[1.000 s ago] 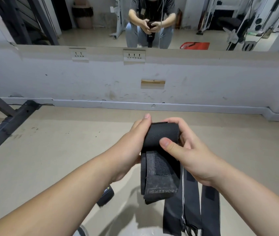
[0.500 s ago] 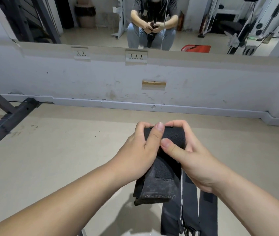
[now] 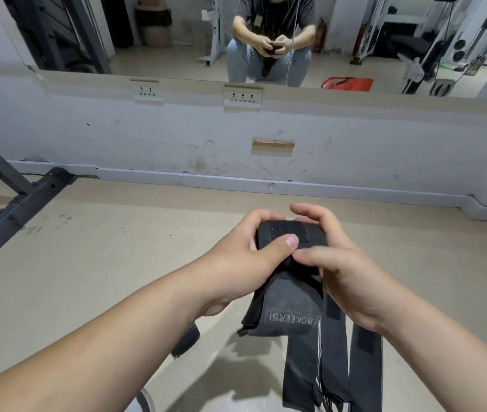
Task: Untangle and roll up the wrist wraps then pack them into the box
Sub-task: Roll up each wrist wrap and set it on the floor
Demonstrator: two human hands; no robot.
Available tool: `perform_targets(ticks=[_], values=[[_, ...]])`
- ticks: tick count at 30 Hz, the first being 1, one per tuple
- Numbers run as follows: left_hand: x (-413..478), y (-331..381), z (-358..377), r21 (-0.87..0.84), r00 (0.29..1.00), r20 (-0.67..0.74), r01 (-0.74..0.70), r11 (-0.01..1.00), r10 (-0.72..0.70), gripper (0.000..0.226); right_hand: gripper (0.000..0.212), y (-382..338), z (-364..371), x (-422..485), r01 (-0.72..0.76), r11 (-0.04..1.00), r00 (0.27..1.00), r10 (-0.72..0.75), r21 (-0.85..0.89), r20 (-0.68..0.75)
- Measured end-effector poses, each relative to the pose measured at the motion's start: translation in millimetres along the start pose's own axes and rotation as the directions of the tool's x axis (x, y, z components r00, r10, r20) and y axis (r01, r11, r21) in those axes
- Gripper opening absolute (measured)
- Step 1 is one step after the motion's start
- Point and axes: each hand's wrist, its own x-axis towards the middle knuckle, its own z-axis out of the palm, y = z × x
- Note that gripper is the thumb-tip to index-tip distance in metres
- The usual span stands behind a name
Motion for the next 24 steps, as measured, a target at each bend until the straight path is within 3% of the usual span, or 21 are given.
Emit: perform_targets(ticks=[3,5,10,16,21,22,24], values=[[1,-2,0,0.037,0.995,0.004,-0.098,0.994,0.098,0.036,0.047,0,4,2,-0.099,0.981,0.994,0.104,0.165,-0.022],[1,-1,0,0.078,0.989,0.022,-0.15,0.986,0.149,0.041,0.038,-1,3,3,-0.137,0.973,0.988,0.148,0.185,-0.045],[7,-3,-4,0.137,0.961,0.034,-0.275,0.952,0.273,0.048,0.057,-3,2,1,-0.248,0.967,0.968,0.246,0.064,0.039],[10,-6,0,0.218,0.953,0.023,-0.3,0.929,0.303,0.051,0.045,-1,-6,2,-0.187,0.981,0.982,0.188,0.055,-0.019],[11,-7,-2,0.188,0.975,0.039,-0.222,0.957,0.218,0.025,0.041,4,-18,4,-0.129,0.992,0.987,0.127,-0.008,-0.102],[12,-6,-4,0.173,0.979,0.036,-0.206,0.963,0.203,0.029,0.043,3,-19,4,-0.116,0.993,0.988,0.113,-0.031,-0.101],[15,-6,-13,0.187,0.986,0.05,-0.163,0.969,0.157,0.059,0.045,3,-23,3,-0.083,0.993,0.995,0.078,-0.089,-0.056]])
